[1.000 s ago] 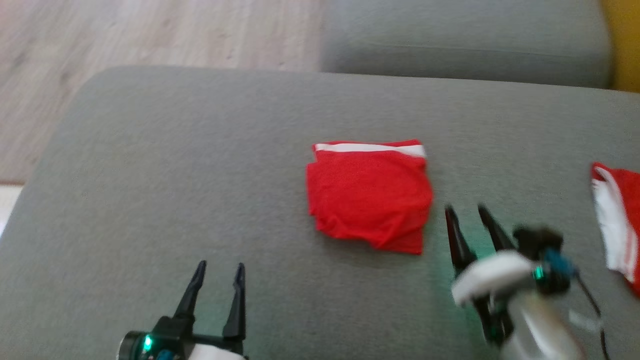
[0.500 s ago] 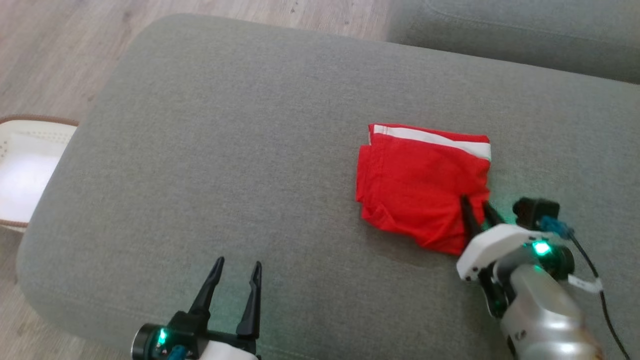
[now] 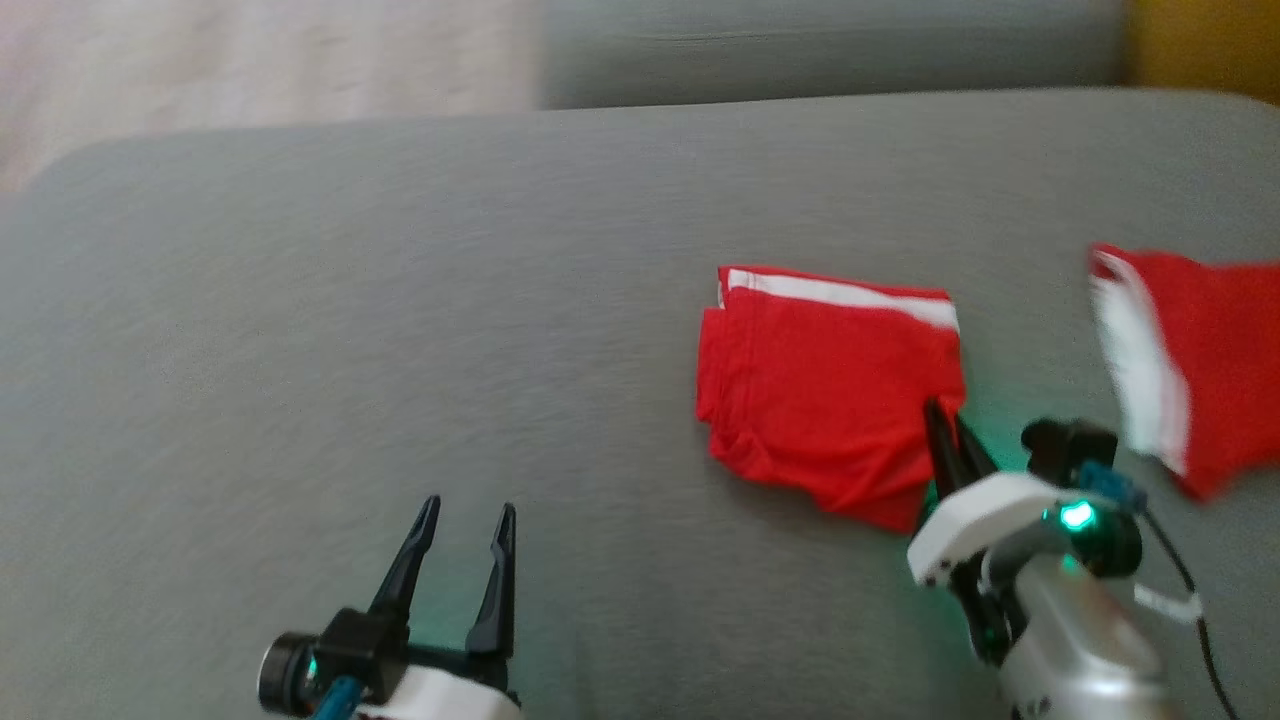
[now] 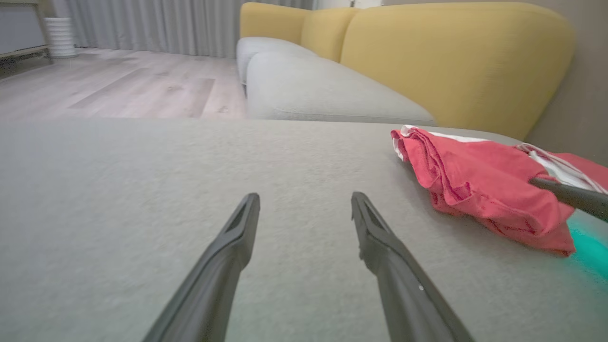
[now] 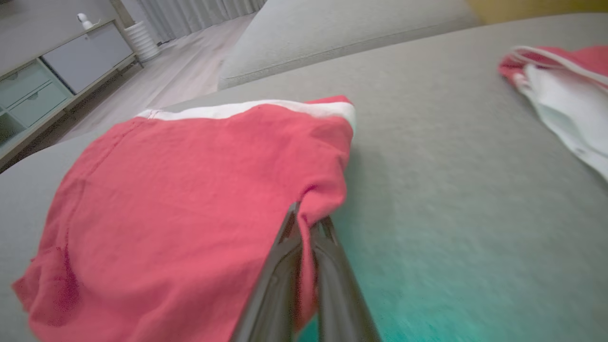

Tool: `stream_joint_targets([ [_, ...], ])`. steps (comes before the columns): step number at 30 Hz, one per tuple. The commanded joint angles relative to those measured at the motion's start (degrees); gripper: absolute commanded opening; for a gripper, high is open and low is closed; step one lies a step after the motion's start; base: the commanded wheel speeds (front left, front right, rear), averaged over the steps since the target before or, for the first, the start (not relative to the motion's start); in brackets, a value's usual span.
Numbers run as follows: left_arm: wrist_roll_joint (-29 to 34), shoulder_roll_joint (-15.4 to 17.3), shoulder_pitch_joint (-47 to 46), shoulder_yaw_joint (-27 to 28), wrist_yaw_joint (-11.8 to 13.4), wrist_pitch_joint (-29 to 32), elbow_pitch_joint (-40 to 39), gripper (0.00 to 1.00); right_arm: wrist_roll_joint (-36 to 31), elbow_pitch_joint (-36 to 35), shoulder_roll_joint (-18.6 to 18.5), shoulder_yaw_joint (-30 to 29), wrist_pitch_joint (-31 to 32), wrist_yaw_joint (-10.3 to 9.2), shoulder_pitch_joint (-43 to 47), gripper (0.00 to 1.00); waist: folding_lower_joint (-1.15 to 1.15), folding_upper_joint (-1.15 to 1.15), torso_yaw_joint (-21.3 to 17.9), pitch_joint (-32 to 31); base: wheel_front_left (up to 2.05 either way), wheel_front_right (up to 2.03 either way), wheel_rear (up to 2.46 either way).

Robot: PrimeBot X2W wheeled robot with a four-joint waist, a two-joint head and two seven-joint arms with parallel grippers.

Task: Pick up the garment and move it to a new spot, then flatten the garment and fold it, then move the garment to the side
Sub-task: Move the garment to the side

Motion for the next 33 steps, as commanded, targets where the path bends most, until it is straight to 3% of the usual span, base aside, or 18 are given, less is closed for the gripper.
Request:
stream_joint_targets([
  [1,-0.5,0.1,-3.3,1.3,-0.2,-0.5,-1.9,1.0,-0.6,-2.3,0.1,1.5,-0.8,-0.04,0.8,0.0,0.0,0.0,-10.0,-0.6,0.0,0.0,0.0],
  [7,-1.4,0.1,-5.8,-0.9,-0.9,-0.5,-2.6,1.0,-1.3,-7.2,0.1,2.6,-0.8,-0.04,4.3,0.0,0.0,0.0,-19.0,0.6,0.0,0.0,0.0],
  [14,-1.6,0.1,-6.7,-2.6,-1.5,-0.5,-2.6,1.0,-2.8,-10.8,0.1,3.7,-0.8,-0.04,5.6,0.0,0.0,0.0,-23.5,1.9,0.0,0.0,0.0],
  [20,-2.0,0.1,-6.6,-3.4,-2.0,-0.5,-1.9,1.0,-6.5,-14.6,-0.9,5.0,0.9,-0.04,0.3,0.0,0.0,0.0,-22.4,3.3,0.0,0.0,0.0],
  [25,-1.8,0.1,-6.2,-3.0,-2.3,-0.5,-1.4,1.0,-7.4,-17.6,-4.3,6.5,4.1,-0.04,-7.1,0.0,0.0,0.0,-20.3,4.1,0.0,0.0,0.0],
  [33,-1.0,0.1,-6.7,-2.5,-2.7,-0.5,-0.7,1.0,-11.7,-11.1,-10.7,-2.4,8.6,-0.04,-17.1,0.0,0.0,0.0,-16.8,5.9,0.0,0.0,0.0],
])
